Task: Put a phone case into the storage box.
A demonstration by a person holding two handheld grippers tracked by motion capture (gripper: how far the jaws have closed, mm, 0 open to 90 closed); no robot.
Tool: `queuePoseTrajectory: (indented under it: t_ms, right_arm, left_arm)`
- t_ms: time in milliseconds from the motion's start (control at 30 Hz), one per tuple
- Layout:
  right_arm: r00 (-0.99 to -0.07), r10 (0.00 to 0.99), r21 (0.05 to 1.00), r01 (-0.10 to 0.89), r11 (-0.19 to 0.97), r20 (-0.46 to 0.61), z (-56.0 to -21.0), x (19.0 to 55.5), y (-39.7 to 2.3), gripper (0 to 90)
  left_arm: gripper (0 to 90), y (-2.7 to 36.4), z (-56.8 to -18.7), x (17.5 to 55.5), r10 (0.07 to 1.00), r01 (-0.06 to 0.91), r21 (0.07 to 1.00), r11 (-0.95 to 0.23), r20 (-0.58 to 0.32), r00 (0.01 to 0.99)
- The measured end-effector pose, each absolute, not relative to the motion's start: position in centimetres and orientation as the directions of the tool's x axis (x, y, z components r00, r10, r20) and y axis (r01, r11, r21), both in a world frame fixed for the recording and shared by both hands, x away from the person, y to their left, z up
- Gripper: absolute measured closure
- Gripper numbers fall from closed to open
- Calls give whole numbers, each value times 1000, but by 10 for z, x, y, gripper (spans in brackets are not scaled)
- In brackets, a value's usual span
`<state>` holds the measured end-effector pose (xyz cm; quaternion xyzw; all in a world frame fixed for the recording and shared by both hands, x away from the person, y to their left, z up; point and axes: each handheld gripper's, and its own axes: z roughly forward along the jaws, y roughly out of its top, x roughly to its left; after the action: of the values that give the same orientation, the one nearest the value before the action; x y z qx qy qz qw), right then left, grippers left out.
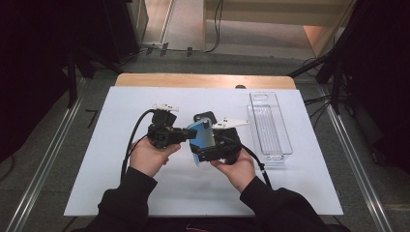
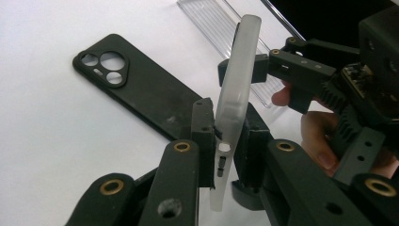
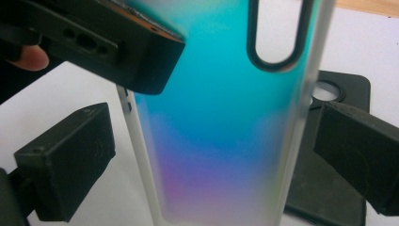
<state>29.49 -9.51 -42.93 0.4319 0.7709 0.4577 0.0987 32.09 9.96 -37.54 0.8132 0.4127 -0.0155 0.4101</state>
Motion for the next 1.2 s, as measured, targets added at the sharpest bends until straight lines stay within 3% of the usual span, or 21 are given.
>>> queuePoseTrajectory:
  t_ms: [200,333,533,633,800,933,1200]
  right_arm:
    - [-607,760,784,578,224,230,-433,296,-91,0]
    - [-603,763,789,576,214,233,-433,296,-91,140]
    - [-613,756,788,573,227,228,-433,296,-92,162]
    - [-611,755,786,578,221,237,-433,297,-94,163]
    - [-598,768,778,586,225,229,-435,301,-100,163]
    - [-584,780,777,591,217,226,-436,305,-107,163]
    - [-591,772,774,594,221,233,-433,310,-122,162]
  left_arm:
    - [805,94,-376,319,648,679,651,-339,-362,670]
    - [805,93,-376,318,646,680,651,-337,-365,670]
    - [801,93,-376,318,643,682,649,-338,-370,671]
    - [666,96,-373,318,632,674,665,-322,-380,676]
    - [546,103,-369,319,621,690,657,-305,-412,667]
    - [426,108,-368,319,566,658,673,-338,-414,714]
    - [329,116,-377,316,491,566,703,-430,-344,800]
